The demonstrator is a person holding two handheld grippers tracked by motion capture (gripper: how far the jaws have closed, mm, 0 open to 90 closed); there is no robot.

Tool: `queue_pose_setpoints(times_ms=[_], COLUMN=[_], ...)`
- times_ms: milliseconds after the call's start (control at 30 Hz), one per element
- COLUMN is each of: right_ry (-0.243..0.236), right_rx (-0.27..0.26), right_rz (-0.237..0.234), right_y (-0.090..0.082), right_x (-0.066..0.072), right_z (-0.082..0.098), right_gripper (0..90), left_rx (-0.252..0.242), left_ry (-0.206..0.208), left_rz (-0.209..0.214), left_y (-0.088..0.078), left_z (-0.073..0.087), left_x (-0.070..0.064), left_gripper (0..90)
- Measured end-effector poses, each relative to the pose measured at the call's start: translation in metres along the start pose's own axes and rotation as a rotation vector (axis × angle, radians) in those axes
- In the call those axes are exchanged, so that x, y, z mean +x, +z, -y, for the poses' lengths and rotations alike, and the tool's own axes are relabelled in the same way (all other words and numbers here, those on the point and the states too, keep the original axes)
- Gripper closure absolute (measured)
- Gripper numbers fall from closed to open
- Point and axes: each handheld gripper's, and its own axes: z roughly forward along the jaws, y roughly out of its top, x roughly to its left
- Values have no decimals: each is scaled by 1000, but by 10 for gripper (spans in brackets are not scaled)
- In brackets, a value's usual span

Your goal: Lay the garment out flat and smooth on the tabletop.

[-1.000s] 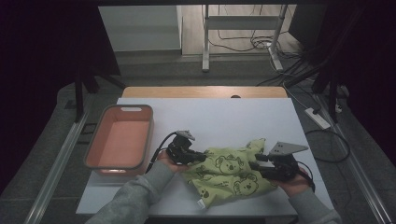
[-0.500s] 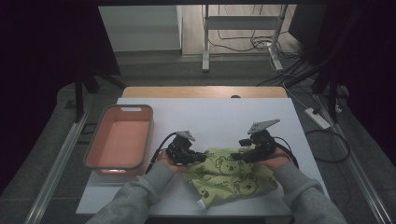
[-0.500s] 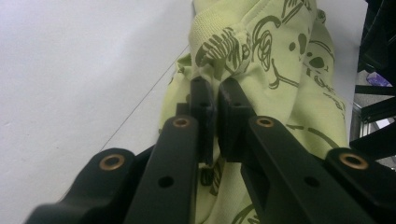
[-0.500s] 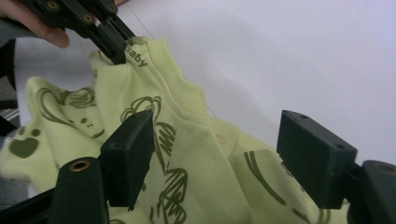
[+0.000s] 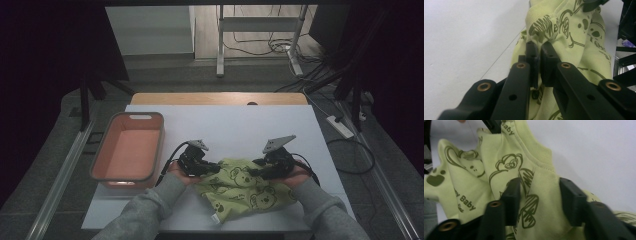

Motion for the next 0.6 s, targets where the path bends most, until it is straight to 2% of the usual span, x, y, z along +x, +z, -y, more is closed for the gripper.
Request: queue_pose_setpoints(times_ms=[100, 200, 333, 600], right_ry=[-26, -50, -81, -94], right_rx=[12, 5, -26, -69], right_rz=[33, 46, 69, 104], right_y=[0, -2, -6, -12], right_x=[2, 4, 7, 8], right_z=[0, -1, -2, -6], right_gripper=[746, 832, 853, 859], left_rx=[-4, -10, -22, -49], left_ry=[-3, -1, 0, 6], left_rz=[-1, 0, -4, -13], left_y=[-1, -3, -6, -12], left_z=[0, 0, 0, -1], left_x=[0, 0, 0, 0], left_gripper=[859, 859, 859, 859])
